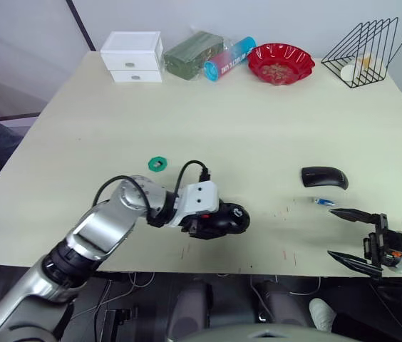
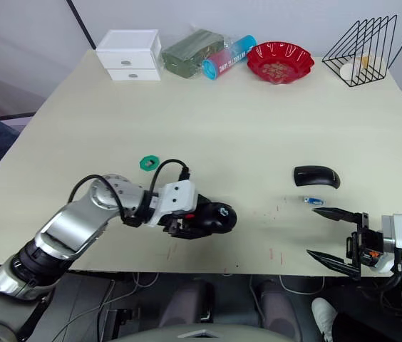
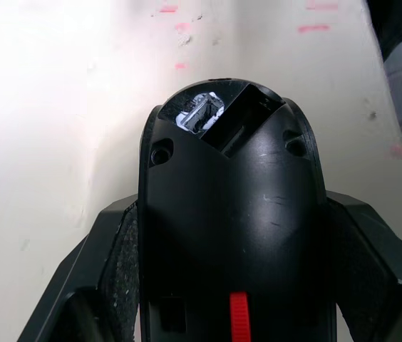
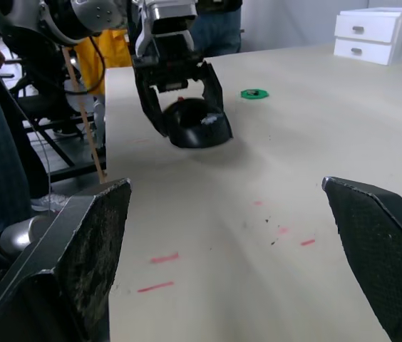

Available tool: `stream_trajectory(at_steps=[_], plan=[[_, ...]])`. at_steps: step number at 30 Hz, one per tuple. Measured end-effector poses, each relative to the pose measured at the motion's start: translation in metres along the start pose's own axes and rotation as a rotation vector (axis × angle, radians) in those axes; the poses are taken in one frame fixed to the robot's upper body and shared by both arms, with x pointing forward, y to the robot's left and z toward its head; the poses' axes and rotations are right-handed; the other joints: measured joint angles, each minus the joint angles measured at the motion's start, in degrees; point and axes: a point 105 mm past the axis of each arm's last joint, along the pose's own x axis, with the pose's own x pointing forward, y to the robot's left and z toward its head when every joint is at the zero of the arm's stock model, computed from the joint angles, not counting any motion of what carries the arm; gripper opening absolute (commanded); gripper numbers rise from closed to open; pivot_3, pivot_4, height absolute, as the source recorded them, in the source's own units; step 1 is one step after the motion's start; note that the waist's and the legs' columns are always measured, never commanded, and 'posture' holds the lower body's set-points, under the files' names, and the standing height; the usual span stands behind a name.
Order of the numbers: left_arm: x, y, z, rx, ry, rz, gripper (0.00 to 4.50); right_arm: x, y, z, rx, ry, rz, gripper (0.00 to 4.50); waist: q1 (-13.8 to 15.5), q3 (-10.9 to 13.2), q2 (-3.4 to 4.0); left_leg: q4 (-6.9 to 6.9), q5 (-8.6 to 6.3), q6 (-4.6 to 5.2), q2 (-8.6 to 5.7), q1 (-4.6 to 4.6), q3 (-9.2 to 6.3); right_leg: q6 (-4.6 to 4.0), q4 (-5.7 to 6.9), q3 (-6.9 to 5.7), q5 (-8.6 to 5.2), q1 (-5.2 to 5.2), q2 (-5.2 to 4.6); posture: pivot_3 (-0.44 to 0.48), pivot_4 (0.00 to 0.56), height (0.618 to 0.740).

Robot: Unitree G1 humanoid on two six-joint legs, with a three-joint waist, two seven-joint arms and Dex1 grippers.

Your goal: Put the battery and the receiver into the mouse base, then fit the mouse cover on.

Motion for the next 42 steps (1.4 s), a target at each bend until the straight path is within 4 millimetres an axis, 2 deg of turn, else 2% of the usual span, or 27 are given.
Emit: stream_trajectory(at_steps=[5,17,22,27,29,35,42], plan=[[0.014,-0.003,-0.014,0.005,0.06,-0.017,2.92,0.0,0.0,0.0,0.006,0.001,0.0,4.5,0.0,0.0,0.02,0.01,0.0,0.0,0.0,0.02,0.0,0.0,0.01,0.04,0.0,0.0,0.02,0.0,0.15,0.74],[0.023,0.001,-0.012,0.034,0.044,-0.001,2.92,-0.005,-0.005,-0.005,0.045,0.051,-0.062,4.5,0.2,-0.3,0.43,0.03,0.0,0.01,-0.04,0.08,0.06,0.01,-0.03,0.1,0.0,0.09,-0.02,0.0,0.15,0.74],[0.024,0.001,-0.012,0.028,0.043,-0.001,2.92,-0.013,-0.023,-0.002,0.021,0.094,-0.208,4.5,0.2,-0.3,0.45,0.03,0.0,0.01,-0.05,0.08,0.05,0.01,-0.03,0.11,0.0,0.09,-0.02,0.0,0.15,0.74],[0.025,0.002,-0.014,0.04,0.047,-0.006,2.92,-0.024,-0.048,-0.012,-0.011,0.243,-0.325,4.5,0.1,-0.3,0.49,0.03,0.0,0.01,-0.05,0.12,0.15,0.01,-0.03,0.19,0.0,0.08,-0.01,0.0,0.15,0.74],[0.025,0.001,-0.014,0.046,0.047,-0.011,2.92,-0.026,-0.052,-0.012,-0.026,0.266,-0.333,4.5,0.1,-0.3,0.5,0.01,0.0,0.01,-0.04,0.12,0.11,0.01,-0.03,0.18,0.0,0.08,0.0,0.0,0.15,0.74],[0.025,0.002,-0.014,0.051,0.05,-0.014,2.92,-0.023,-0.065,-0.027,-0.036,0.41,-0.305,4.5,0.1,-0.4,0.54,0.02,0.0,0.01,-0.04,0.15,0.2,0.02,-0.02,0.27,0.0,0.08,0.01,0.0,0.15,0.74],[0.025,0.002,-0.013,0.058,0.051,-0.02,2.92,-0.022,-0.079,-0.037,0.023,0.508,-0.28,4.5,0.0,-0.4,0.54,0.02,0.0,0.02,-0.04,0.2,0.27,0.02,-0.02,0.36,0.0,0.08,0.01,0.0,0.15,0.74]])
